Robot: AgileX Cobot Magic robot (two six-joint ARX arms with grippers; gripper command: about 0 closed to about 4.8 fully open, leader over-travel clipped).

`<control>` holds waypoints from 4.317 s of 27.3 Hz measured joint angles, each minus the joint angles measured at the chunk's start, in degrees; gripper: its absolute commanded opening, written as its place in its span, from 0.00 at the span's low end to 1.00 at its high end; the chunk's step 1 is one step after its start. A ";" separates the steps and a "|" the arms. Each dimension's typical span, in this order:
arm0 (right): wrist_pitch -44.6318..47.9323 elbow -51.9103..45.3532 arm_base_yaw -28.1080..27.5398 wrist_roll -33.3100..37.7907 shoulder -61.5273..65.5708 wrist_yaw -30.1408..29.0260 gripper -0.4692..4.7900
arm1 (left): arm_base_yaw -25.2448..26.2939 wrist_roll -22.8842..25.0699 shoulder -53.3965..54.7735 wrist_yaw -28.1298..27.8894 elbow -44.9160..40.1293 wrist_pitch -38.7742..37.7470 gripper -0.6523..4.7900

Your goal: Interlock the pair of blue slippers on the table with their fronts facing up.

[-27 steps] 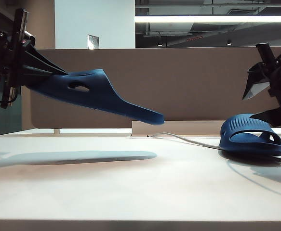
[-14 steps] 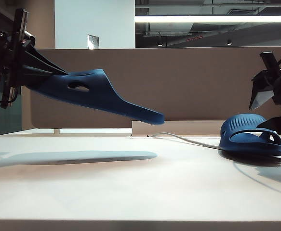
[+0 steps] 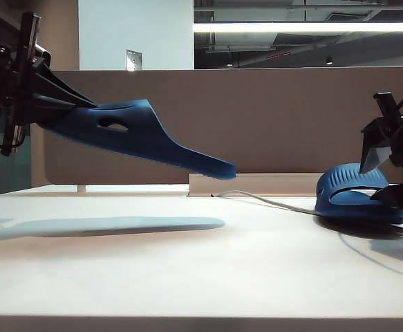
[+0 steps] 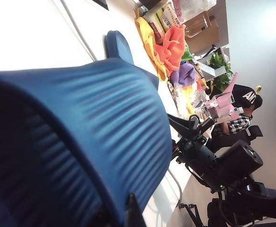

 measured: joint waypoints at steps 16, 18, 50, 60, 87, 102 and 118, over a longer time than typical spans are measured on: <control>2.43 0.09 -3.52 0.00 0.96 1.22 0.47 | 0.00 0.02 0.00 0.11 0.00 0.00 0.11; 2.40 0.09 -4.20 0.02 0.96 1.20 0.47 | 0.00 0.02 0.00 0.13 0.00 0.00 0.11; 7.54 4.70 -4.96 -16.76 4.68 -10.67 0.09 | 0.04 1.27 0.00 0.83 0.00 0.00 0.11; -2.51 4.74 -12.79 -30.25 -7.02 -25.77 0.09 | 7.04 2.51 0.02 0.87 0.00 0.00 0.11; -4.46 4.72 -26.14 -31.54 -14.60 -86.14 0.09 | 7.50 17.09 4.07 15.61 0.02 -1.25 0.11; -6.40 4.61 -18.91 -35.23 -10.38 -91.67 0.09 | 6.49 16.81 13.03 26.40 0.00 3.91 0.11; -6.64 4.61 -15.23 -35.36 -2.49 -92.76 0.09 | 6.12 15.43 13.31 28.68 0.00 8.66 0.11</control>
